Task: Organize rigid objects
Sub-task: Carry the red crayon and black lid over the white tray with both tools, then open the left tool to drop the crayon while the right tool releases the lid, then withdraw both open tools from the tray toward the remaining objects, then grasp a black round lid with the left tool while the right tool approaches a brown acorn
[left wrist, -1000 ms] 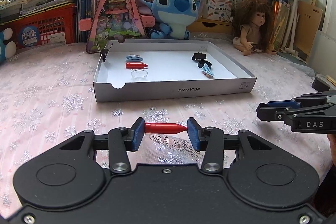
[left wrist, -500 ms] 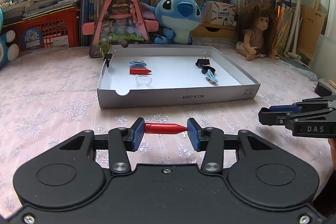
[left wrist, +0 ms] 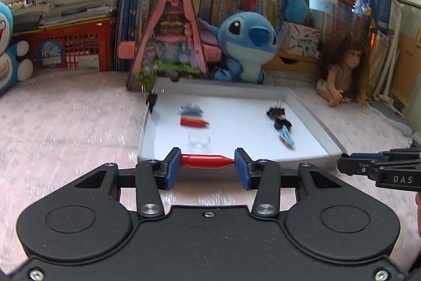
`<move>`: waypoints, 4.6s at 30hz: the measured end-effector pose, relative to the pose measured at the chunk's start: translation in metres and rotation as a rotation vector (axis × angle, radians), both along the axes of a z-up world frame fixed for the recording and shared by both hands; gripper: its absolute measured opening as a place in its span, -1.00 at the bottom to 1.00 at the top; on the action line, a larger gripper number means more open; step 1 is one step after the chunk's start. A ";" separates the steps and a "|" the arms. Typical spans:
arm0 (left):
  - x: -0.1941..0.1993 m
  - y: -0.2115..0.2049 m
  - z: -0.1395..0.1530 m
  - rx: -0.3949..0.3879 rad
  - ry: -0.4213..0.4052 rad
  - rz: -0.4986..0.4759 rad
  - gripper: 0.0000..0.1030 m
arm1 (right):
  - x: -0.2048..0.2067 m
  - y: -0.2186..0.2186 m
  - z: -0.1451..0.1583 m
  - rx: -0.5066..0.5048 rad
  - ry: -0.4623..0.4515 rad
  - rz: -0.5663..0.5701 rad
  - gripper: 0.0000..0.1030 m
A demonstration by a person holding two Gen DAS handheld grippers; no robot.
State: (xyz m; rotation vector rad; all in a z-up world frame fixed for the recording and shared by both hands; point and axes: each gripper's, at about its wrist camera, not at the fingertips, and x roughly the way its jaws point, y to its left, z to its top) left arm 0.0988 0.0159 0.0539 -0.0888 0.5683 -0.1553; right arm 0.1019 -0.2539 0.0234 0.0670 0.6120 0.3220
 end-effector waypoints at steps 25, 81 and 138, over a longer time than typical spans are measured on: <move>0.088 -0.007 -0.039 0.026 0.168 0.040 -0.18 | 0.102 0.004 -0.009 0.031 0.168 -0.094 -0.26; -0.005 -0.026 -0.017 0.115 0.016 -0.104 0.54 | 0.021 0.010 0.007 -0.021 0.005 0.025 0.44; -0.099 -0.065 -0.046 0.203 0.003 -0.301 -0.18 | -0.122 0.007 -0.043 -0.160 -0.036 0.192 0.10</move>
